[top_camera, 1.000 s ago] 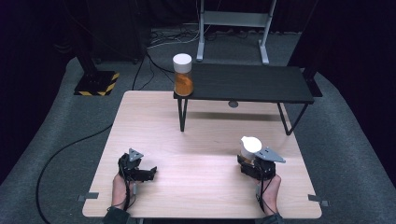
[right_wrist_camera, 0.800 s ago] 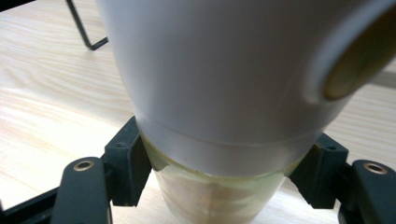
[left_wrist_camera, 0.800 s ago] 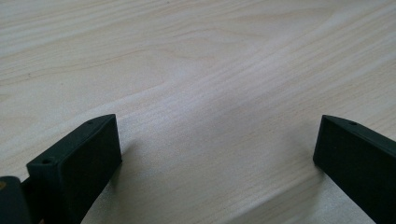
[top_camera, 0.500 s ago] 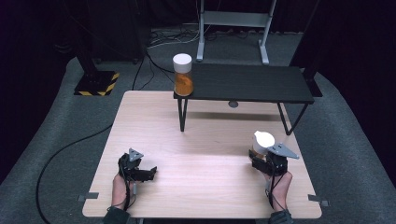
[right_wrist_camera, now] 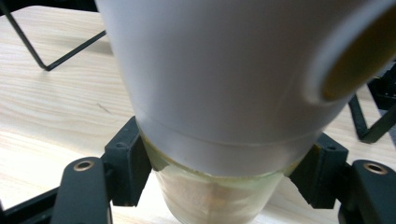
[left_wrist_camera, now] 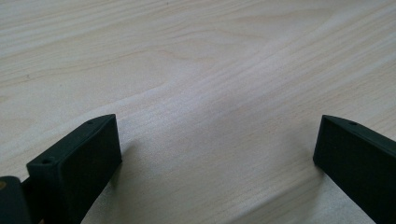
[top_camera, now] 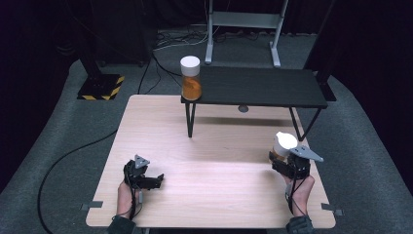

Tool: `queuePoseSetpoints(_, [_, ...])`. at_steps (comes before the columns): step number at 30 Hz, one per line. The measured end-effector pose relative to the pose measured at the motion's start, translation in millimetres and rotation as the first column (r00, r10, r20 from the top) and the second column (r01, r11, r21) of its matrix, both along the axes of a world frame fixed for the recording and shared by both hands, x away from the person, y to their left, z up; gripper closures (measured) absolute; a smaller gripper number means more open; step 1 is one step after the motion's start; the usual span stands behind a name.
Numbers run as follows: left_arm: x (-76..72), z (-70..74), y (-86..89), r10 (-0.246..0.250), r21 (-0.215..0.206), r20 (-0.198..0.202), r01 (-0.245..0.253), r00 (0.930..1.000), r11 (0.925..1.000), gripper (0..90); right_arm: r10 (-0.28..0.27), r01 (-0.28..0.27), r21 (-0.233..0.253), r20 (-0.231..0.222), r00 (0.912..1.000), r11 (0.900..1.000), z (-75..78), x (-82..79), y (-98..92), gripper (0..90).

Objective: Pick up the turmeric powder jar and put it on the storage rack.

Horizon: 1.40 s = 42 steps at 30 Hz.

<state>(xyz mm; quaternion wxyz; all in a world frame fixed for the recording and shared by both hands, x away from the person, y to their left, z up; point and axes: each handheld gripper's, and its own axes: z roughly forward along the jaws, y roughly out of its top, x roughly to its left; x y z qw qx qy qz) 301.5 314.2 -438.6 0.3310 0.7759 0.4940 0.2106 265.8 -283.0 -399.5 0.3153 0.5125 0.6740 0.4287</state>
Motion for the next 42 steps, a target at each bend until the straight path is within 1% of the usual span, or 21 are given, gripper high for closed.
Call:
queuePoseSetpoints(10, [0.0,0.1,0.0,0.000,0.000,-0.001,0.000,1.0000,1.0000,0.1,-0.022,0.022,-0.005,0.001,0.9998,1.000,6.1,2.4,-7.0,29.7])
queuePoseSetpoints(29, [0.0,0.0,-0.1,0.000,0.000,0.000,0.000,1.0000,1.0000,0.2,-0.059,0.059,-0.013,0.022,0.9980,0.998,18.7,1.3,-17.9,29.6])
queuePoseSetpoints(37, [0.0,0.1,0.0,0.000,0.000,-0.001,0.000,1.0000,1.0000,0.2,-0.067,0.068,-0.020,0.033,0.9972,0.997,28.0,2.7,-22.2,29.7])
queuePoseSetpoints(42, [-0.1,-0.1,-0.1,0.000,0.000,0.000,0.000,1.0000,1.0000,0.2,-0.069,0.070,-0.024,0.031,0.9971,0.997,34.9,7.8,-25.9,29.7])
